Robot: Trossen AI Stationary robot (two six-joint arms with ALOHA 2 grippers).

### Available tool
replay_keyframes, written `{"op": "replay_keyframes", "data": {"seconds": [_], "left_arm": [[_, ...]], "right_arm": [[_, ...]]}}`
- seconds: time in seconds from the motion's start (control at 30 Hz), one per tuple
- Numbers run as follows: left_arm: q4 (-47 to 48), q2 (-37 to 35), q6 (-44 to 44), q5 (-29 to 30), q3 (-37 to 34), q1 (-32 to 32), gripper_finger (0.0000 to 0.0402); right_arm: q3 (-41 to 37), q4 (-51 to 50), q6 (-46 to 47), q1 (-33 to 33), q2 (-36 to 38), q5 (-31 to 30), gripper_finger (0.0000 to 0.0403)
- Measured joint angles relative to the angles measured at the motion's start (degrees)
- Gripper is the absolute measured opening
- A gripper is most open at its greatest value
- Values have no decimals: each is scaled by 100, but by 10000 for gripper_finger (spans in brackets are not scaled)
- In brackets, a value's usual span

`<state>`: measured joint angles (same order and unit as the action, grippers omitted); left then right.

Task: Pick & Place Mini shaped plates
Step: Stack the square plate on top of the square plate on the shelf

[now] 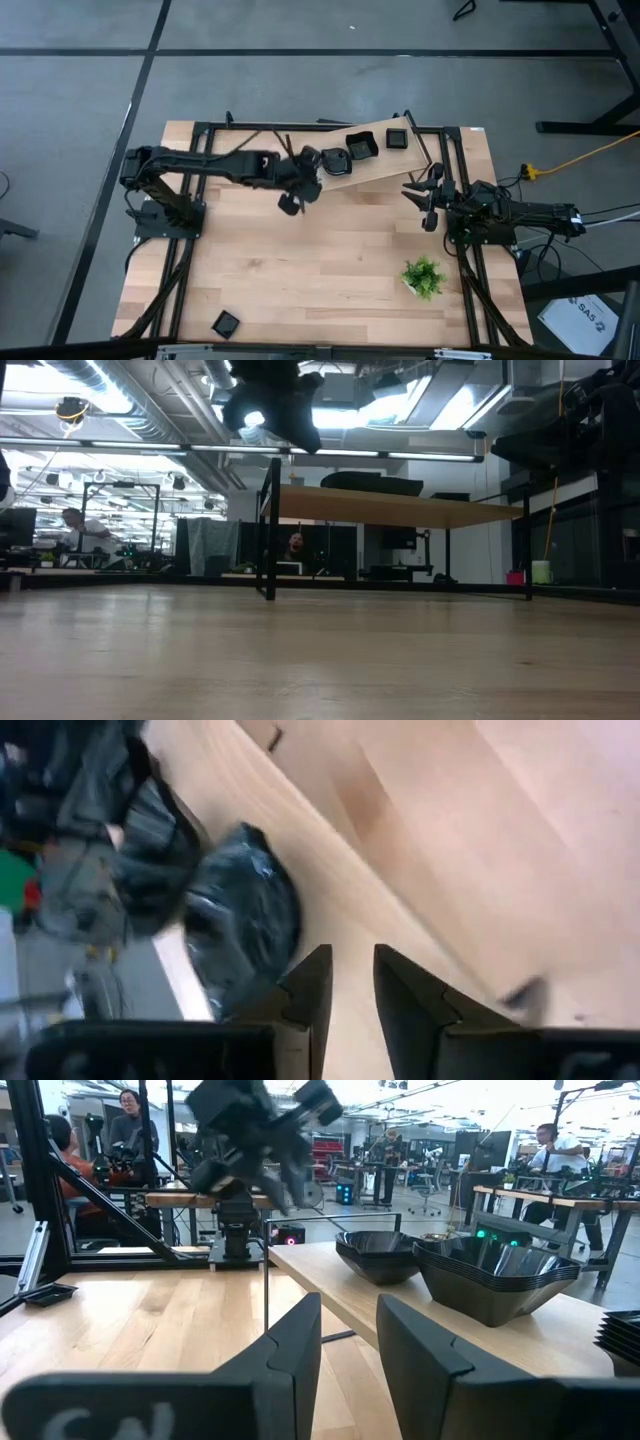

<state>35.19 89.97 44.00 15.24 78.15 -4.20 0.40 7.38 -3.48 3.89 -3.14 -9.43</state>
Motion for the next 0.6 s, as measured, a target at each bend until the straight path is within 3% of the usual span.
{"op": "replay_keyframes", "data": {"seconds": [0.23, 0.6], "left_arm": [[682, 0, -1699, 642, 0, 974, 69], [1532, 0, -4914, 395, 0, 2531, 68]], "right_arm": [[0, 0, 2, 1, 0, 0, 100], [0, 1, 0, 0, 0, -1, 100]]}}
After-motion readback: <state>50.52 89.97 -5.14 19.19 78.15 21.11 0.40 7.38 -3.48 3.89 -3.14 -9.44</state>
